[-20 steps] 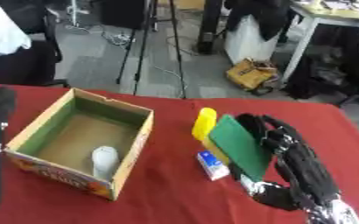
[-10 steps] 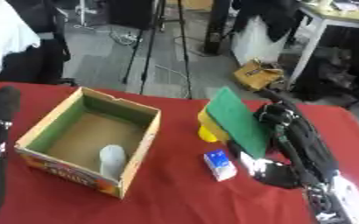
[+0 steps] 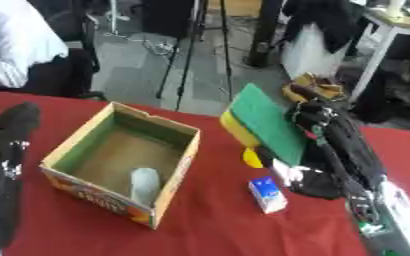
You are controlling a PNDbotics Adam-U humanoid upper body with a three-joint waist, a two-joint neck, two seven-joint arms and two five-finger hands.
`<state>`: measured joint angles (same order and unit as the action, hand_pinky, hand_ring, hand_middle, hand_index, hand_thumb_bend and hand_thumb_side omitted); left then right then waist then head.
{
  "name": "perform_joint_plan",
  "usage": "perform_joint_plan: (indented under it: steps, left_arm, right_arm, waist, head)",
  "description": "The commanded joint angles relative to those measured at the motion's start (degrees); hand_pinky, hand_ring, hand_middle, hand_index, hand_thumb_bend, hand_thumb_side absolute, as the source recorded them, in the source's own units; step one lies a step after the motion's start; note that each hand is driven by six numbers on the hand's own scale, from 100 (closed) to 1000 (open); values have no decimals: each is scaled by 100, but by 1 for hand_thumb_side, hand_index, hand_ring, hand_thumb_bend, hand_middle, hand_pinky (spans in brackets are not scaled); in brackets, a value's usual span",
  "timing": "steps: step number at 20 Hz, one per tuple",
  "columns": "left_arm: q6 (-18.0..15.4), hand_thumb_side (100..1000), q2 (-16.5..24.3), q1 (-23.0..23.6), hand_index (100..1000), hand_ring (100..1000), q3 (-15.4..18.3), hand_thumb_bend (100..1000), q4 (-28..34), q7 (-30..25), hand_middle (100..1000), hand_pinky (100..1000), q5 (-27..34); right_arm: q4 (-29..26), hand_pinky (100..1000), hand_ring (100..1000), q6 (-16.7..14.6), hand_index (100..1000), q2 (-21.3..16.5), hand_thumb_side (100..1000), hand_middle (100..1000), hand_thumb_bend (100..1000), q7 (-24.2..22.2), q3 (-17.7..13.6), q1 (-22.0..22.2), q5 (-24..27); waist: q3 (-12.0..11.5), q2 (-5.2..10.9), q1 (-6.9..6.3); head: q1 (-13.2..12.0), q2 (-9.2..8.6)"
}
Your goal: Pick up objects on the table and place them in the box.
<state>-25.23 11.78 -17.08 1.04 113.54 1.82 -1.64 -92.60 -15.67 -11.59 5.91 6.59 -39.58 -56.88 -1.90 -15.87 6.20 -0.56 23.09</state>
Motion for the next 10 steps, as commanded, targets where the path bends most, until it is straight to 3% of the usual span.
perform_joint_plan:
  steps: [1, 10]
  left_arm:
    - [-3, 864, 27, -66, 824, 940, -18, 100, 106, -27, 874, 999, 34]
    - [-2, 866, 0, -90, 824, 941, -58, 100, 106, -78, 875, 999, 86]
  right_arm:
    - [185, 957, 952, -36, 625, -177, 957, 530, 269, -71, 9, -280, 122]
    - [1083, 957, 952, -201, 629, -280, 958, 528, 276, -270, 27, -1068, 270]
  waist:
    - [-28, 121, -27]
    - [-272, 105, -9]
  head:
    - [0, -91]
    - [194, -105]
